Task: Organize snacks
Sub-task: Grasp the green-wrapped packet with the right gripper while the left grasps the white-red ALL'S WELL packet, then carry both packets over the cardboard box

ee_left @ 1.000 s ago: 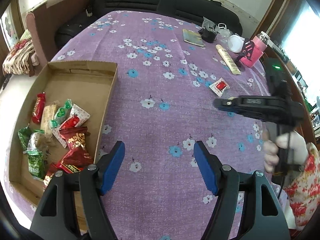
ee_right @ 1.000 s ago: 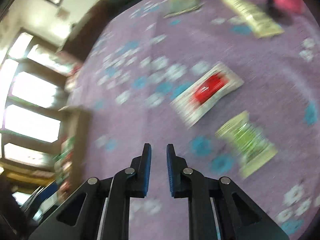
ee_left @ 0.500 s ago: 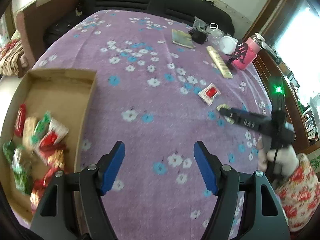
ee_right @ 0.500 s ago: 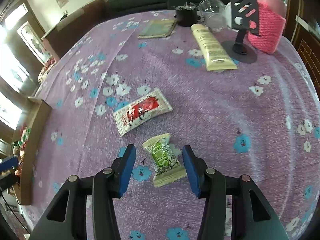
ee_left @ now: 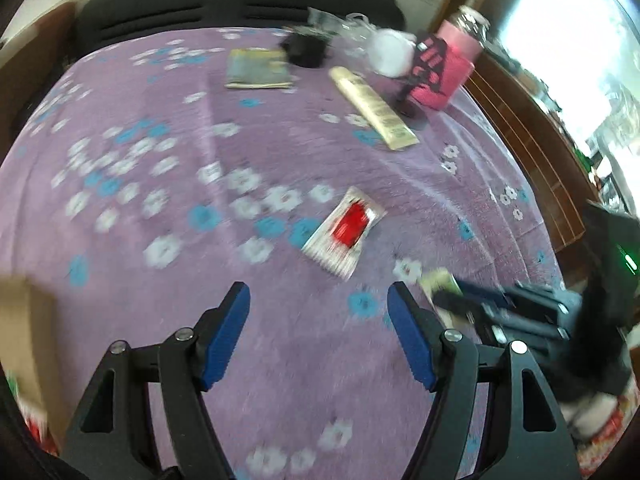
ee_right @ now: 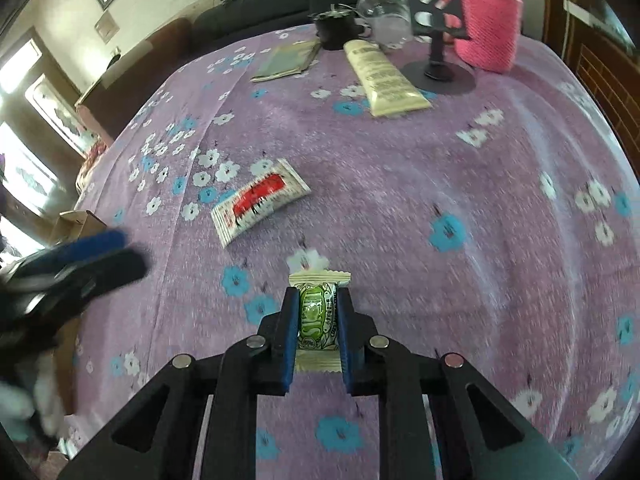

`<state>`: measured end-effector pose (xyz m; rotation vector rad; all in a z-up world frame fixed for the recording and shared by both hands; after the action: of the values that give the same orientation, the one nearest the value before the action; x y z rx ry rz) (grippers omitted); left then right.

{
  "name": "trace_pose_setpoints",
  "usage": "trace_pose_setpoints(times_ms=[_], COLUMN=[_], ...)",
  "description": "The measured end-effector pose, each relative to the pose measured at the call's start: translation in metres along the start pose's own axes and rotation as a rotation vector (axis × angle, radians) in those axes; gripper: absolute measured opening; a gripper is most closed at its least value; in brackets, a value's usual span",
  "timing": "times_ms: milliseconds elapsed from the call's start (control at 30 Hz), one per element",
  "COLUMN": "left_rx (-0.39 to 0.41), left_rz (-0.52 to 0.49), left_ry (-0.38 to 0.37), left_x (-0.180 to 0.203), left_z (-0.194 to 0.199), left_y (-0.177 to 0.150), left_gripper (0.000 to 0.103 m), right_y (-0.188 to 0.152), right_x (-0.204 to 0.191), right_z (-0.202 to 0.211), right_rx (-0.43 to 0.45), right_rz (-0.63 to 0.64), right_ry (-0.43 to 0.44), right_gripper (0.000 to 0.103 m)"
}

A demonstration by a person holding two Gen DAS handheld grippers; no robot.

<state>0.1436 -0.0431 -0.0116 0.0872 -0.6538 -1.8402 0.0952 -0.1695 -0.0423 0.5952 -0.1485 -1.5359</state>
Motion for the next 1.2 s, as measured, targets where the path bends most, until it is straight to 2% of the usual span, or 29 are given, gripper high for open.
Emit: trace_pose_setpoints(times_ms=[167, 433, 500, 567, 600, 733, 933, 1200], left_rx=[-0.023, -0.019, -0.016, -0.012, -0.011, -0.003, 0.009, 0.048], left_rz=[-0.086, -0.091, -0.105, -0.155, -0.169, -0.179, -0.117, -0.054], left_ry=[-0.004, 0.011, 0.045, 0.115, 0.129, 0.147, 0.112, 0.066], left_x=[0.017, 0.025, 0.027, 0.029, 0.030, 0.028, 0.019, 0.010], left_z=[-0.037, -0.068, -0.071, -0.072, -0.071, -0.067, -0.051, -0.006], left_y=[0.026, 0.041, 0.041, 0.040, 0.039, 0.033, 0.023, 0.001], left_gripper=[0.072, 0.072, 0.064, 0.036, 0.033, 0.032, 0.031, 0.031], right_y=[-0.014, -0.022, -0.023, -0.023, -0.024, -0.026, -0.032, -0.034], right_x=[0.008, 0.018, 0.019, 0.021, 0.021, 0.021, 0.017, -0.004], right_z=[0.007, 0.018, 0.019, 0.020, 0.021, 0.021, 0.022, 0.024], right_rx=[-0.012, 0.000, 0.003, 0.006, 0.007, 0.008, 0.006, 0.007], right_rz=[-0.056, -0.101, -0.107, -0.114, -0.119, -0.129, -0.135, -0.109], right_ry=[0.034, 0.049, 0.049, 0.048, 0.048, 0.047, 0.047, 0.039], right_gripper=[0.017, 0.017, 0.017, 0.017, 0.017, 0.017, 0.017, 0.017])
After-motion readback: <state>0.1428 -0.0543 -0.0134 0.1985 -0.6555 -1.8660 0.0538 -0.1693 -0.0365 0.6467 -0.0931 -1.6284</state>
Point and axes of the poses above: each gripper's, at about its wrist camera, not at the fingertips, and z roughly against the way its jaws point, x to its right, y to its top, the point moved 8 cm from there along -z, roughly the way its jaws point, and after that the axes turned 1 degree about -y, right-handed, at the moved point
